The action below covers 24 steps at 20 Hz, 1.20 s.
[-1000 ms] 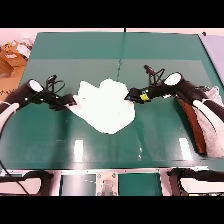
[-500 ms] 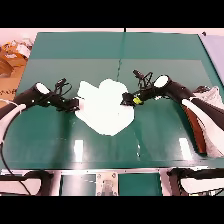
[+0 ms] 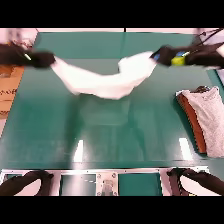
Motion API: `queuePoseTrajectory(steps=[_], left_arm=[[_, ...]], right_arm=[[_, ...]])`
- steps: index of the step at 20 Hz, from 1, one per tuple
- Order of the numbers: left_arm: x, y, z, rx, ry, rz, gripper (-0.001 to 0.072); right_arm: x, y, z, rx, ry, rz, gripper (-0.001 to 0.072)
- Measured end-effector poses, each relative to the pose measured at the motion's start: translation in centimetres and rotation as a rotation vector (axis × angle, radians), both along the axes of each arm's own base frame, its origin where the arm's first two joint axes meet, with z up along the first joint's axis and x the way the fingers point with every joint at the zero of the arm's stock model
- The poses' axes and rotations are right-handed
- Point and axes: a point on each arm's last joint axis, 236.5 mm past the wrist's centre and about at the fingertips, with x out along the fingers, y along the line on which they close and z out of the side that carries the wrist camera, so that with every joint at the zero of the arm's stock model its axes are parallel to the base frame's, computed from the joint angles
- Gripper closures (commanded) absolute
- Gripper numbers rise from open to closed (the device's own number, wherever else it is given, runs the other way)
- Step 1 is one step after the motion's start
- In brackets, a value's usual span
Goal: Fold the shirts.
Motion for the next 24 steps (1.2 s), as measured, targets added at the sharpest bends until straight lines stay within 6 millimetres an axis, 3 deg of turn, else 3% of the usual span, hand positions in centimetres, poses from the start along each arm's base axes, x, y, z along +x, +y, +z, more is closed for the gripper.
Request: queuePoseTrajectory(steps=[3,5,8,11,13,15,19,22,23,24], left_arm=[[-3.4,0.3,12.4,-0.016,-0.279,0.004,0.0686],[-5.8,0.5,17.9,-0.025,-0.407,0.004,0.0686],[-8.3,0.8,22.4,-0.029,-0.522,0.01,0.0686],[-7.7,1.2,23.0,-0.014,-0.541,0.028,0.0686],[-5.2,1.3,21.5,-0.003,-0.498,0.034,0.0685],[-1.4,1.1,17.7,0.015,-0.398,0.033,0.0685],[8.1,-0.1,4.3,0.053,-0.098,-0.018,0.0685],[12.7,-2.3,-6.3,0.022,0.1,-0.079,0.0684],[13.6,-3.2,-9.4,0.009,0.157,-0.095,0.0602],[14.3,-3.8,-11.9,-0.004,0.197,-0.102,0.0258]], right_arm=[[-4.9,-1.3,9.9,0.027,-0.263,-0.049,0.0694],[-8.6,-1.8,14.6,0.045,-0.403,-0.071,0.0694],[-12.6,-2.3,18.2,0.061,-0.521,-0.088,0.0694],[-13.1,-2.5,16.8,0.076,-0.492,-0.099,0.0694],[-11.4,-2.5,12.9,0.075,-0.399,-0.109,0.0694],[-8.5,-2.7,6.8,0.074,-0.263,-0.133,0.0694],[-2.7,-2.7,-7.9,0.065,0.022,-0.202,0.0695],[0.3,-0.9,-18.0,0.034,0.195,-0.203,0.0692],[0.9,-0.3,-20.6,0.019,0.237,-0.198,0.0587],[1.7,0.0,-22.9,0.004,0.272,-0.197,0.0398]])
